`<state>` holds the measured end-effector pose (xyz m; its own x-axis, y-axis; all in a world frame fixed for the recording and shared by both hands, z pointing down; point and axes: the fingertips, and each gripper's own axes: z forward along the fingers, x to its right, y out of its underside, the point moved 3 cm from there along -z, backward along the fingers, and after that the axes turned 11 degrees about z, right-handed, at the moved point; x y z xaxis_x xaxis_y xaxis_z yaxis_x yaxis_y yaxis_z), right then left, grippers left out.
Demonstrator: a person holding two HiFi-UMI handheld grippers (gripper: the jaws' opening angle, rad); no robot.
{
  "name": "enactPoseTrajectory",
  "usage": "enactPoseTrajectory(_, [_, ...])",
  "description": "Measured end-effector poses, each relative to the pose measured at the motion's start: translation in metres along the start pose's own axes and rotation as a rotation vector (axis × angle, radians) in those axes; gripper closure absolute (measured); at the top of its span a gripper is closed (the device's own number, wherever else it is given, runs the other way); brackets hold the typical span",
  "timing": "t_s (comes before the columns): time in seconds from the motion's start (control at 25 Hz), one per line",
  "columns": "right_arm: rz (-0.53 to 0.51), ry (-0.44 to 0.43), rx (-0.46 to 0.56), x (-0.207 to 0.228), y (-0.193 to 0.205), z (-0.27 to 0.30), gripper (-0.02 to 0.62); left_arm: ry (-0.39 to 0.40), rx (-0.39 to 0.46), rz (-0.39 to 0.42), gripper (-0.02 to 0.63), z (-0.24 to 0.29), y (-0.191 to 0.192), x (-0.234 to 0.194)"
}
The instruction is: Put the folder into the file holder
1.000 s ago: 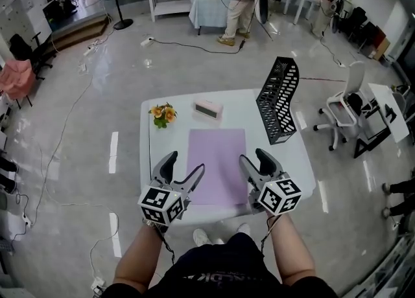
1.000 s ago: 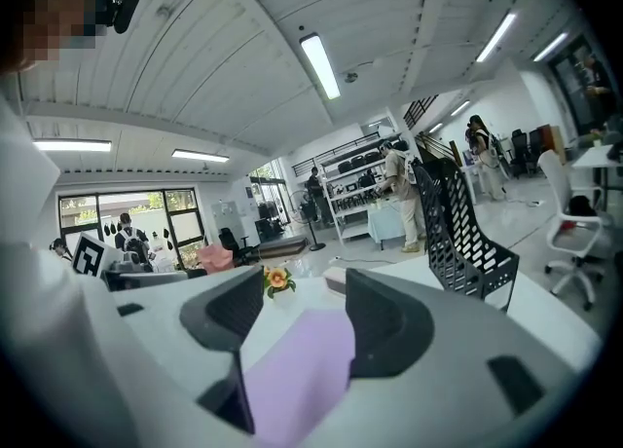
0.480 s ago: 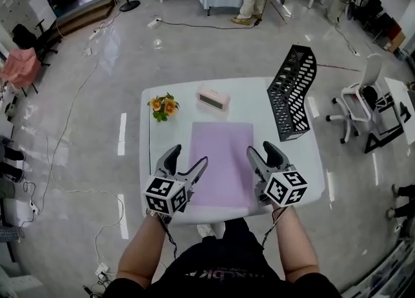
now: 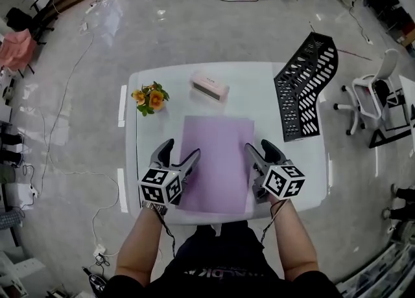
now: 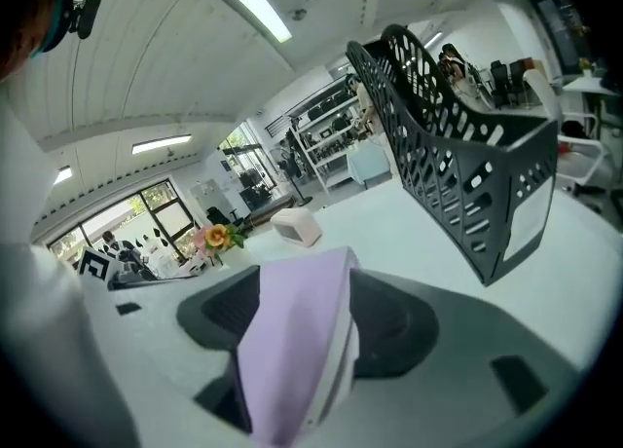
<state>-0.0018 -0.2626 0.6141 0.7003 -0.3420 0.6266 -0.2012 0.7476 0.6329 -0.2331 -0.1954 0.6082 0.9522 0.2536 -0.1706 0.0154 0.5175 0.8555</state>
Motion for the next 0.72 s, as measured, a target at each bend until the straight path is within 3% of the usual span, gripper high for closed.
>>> enactPoseTrajectory(0.4, [0.103,0.002,-0.111,0.032,0.011,0.043,0.307,-0.027,-0.086,-0.067,0.227,0.036,0.021,-0.019])
enactPoseTrajectory(0.72, [0.137,-0.013,-0.160,0.037,0.014,0.059,0.307,0.003,-0.135,-0.099,0.227,0.057,0.032,-0.021])
